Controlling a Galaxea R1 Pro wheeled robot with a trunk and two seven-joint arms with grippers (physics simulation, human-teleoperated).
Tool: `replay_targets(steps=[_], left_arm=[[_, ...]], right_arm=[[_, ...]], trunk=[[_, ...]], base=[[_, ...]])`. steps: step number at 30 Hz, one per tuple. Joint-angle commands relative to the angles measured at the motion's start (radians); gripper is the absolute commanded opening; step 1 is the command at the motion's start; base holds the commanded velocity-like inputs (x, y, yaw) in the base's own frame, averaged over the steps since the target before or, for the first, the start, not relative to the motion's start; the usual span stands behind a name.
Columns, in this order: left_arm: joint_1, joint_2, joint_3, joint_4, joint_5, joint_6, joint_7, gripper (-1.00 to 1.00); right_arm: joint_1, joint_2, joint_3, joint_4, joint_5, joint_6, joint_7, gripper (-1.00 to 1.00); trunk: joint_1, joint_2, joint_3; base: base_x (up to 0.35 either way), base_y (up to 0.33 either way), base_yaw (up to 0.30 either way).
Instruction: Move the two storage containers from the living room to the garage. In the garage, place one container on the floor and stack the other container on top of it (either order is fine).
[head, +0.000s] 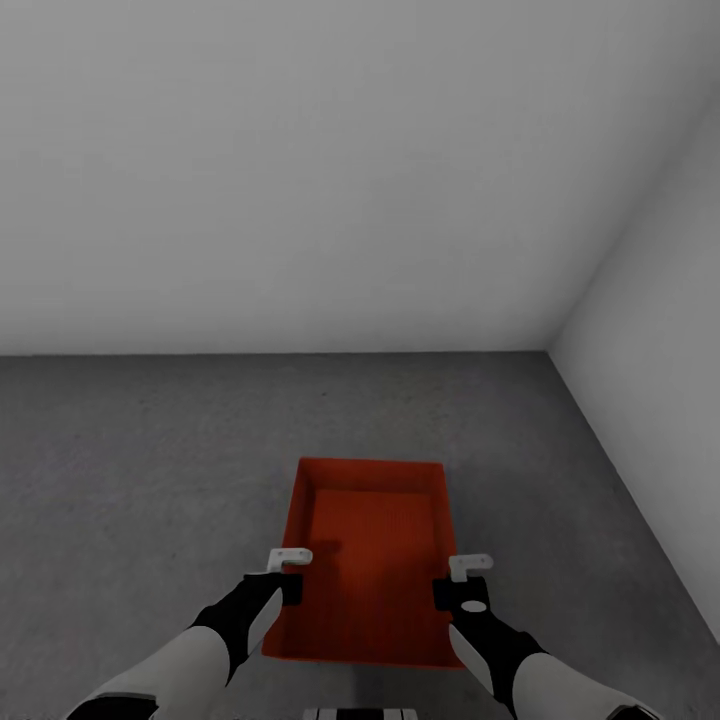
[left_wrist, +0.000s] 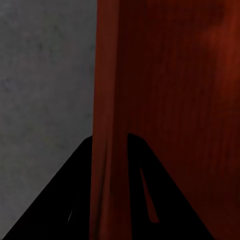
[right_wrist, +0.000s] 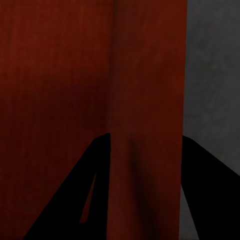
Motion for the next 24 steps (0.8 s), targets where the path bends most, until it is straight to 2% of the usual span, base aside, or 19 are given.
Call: replay_targets(steps=[1, 16, 24], left_arm=[[0.000, 0.000, -0.014, -0.006, -0.017, 0.007, 0.011, -1.00], [0.000, -0.001, -0.014, -0.002, -0.017, 0.007, 0.014, -1.00], [0.000, -0.001, -0.014, -0.005, -0.017, 0.007, 0.012, -1.00]], right_arm=[[-0.001, 0.000, 0.015, 0.020, -0.025, -0.002, -0.010, -1.00], [-0.001, 0.000, 0.015, 0.020, -0.025, -0.003, -0.011, -1.00], [-0.001, 0.000, 0.015, 0.020, -0.025, -0.003, -0.010, -1.00]], trunk=[[0.000, 0.000, -0.002], [0.054, -0.098, -0.070], [0.054, -0.098, -0.080]], base=[[0.000, 0.000, 0.000], [0.000, 0.000, 0.000], [0.000, 0.000, 0.000]])
